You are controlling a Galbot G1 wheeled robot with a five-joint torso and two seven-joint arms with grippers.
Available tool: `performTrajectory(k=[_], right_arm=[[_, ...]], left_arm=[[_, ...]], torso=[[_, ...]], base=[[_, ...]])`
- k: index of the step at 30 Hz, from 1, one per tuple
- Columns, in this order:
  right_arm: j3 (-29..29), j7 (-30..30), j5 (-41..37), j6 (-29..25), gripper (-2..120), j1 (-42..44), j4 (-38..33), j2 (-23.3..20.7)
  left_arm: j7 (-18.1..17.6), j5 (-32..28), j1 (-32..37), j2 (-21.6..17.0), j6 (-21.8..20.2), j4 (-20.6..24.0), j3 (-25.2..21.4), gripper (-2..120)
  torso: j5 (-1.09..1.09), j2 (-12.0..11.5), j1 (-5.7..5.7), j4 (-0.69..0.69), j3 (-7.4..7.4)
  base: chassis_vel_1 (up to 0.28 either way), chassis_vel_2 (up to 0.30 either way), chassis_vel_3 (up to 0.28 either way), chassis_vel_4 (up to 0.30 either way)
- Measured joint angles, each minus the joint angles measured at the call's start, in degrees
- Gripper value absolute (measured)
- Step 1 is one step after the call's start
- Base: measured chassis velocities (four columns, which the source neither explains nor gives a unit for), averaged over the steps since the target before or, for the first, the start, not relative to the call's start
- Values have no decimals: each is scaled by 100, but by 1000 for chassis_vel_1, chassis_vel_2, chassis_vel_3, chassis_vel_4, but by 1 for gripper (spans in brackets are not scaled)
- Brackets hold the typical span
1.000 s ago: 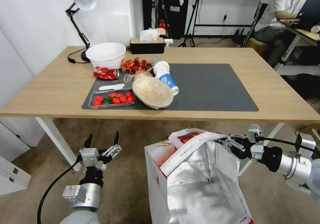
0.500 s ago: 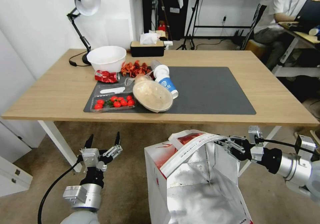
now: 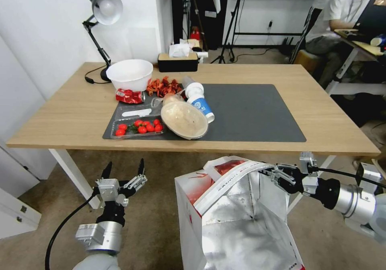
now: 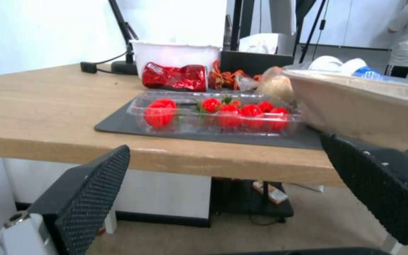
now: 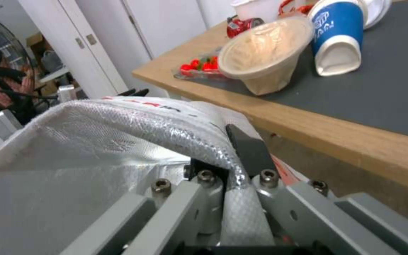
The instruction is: Pick up the food delivery bag from the floor and place it on the table.
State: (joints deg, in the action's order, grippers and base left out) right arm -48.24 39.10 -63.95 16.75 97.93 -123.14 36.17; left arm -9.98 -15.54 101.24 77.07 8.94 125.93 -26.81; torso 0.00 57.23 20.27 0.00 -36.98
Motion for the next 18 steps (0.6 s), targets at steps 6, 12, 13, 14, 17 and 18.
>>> performTrajectory(k=[6, 12, 13, 14, 17, 18], right_arm=[[-5, 1, 5, -1, 0, 9, -14, 2], [-14, 6, 28, -5, 0, 27, -23, 26], [-13, 6, 31, -5, 0, 29, -25, 30], [-13, 6, 31, -5, 0, 29, -25, 30], [-14, 8, 43, -6, 0, 49, -26, 40], [-14, 8, 43, -6, 0, 49, -26, 40]], left_arm=[[-6, -8, 11, 0, 32, 0, -8, 100], [26, -36, 34, -1, 226, -39, -23, 100], [26, -46, 35, -2, 235, -39, -25, 100], [26, -46, 35, -2, 235, -39, -25, 100], [23, -55, 37, 2, 250, -32, -27, 100], [23, -55, 37, 2, 250, -32, -27, 100]], torso=[[0, 123, 52, 0, -71], [0, 270, 114, 0, -153], [0, 276, 117, 0, -157], [0, 276, 117, 0, -157], [0, 280, 119, 0, -159], [0, 280, 119, 0, -159]], base=[[0, 0, 0, 0], [0, 0, 0, 0], [0, 0, 0, 0], [0, 0, 0, 0], [0, 0, 0, 0], [0, 0, 0, 0]])
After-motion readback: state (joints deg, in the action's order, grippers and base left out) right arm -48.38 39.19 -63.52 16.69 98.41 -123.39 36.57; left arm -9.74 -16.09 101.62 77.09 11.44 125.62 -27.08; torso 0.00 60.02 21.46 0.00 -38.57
